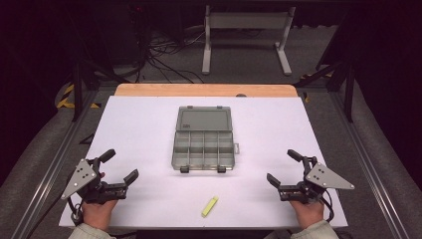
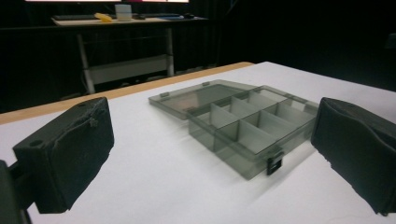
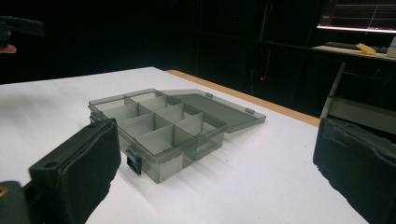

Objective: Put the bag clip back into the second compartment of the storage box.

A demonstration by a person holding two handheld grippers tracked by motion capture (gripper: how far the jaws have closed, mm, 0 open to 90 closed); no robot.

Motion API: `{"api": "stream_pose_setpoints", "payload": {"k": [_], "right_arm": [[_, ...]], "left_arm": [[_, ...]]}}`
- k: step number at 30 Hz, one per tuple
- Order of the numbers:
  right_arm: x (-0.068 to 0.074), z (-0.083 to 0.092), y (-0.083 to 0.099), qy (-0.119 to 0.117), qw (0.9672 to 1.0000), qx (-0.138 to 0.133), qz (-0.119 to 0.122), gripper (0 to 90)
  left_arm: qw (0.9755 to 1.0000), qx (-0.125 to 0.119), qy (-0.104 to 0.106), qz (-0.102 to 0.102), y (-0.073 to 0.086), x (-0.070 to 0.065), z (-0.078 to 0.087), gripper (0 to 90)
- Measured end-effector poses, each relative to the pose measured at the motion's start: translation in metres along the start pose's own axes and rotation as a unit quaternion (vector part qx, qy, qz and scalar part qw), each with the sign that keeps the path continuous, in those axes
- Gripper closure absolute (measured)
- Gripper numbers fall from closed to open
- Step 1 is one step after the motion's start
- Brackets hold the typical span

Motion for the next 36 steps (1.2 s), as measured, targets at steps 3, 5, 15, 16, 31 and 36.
{"api": "stream_pose_setpoints", "payload": {"k": [3,5,15,16,31,36], "right_arm": [[0.001,-0.001,0.0,-0.002,1.0,0.001,-0.002,0.9],[0.001,-0.001,0.0,-0.002,1.0,0.006,-0.003,0.8],[0.002,-0.003,0.001,-0.007,0.9999,0.009,-0.01,0.2],[0.002,-0.003,0.001,-0.007,0.9999,0.01,-0.011,0.2],[0.002,-0.004,0.001,-0.011,0.9997,0.014,-0.014,0.2],[0.001,-0.004,0.002,-0.012,0.9997,0.014,-0.013,0.2]], "left_arm": [[0.9999,0.004,0.01,-0.008,-0.005,-0.009,-0.005,0.0],[0.9999,0.005,0.012,-0.011,-0.008,-0.013,-0.008,0.0],[0.9979,0.012,0.059,-0.022,-0.024,-0.042,-0.039,0.0],[0.9972,0.012,0.069,-0.025,-0.026,-0.048,-0.045,0.0],[0.9902,0.03,0.129,-0.044,-0.036,-0.094,-0.087,0.0],[0.9879,0.035,0.143,-0.049,-0.036,-0.104,-0.096,0.0]]}}
Point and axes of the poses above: each handheld gripper's, and its own axes: z roughly backward along the jaws, y roughly out of its underside, x roughly to its left, the point moved 1 cm from there along -z, roughly forward along the jaws, and after that the axes turned 9 degrees about z, right-handed, at the moved point
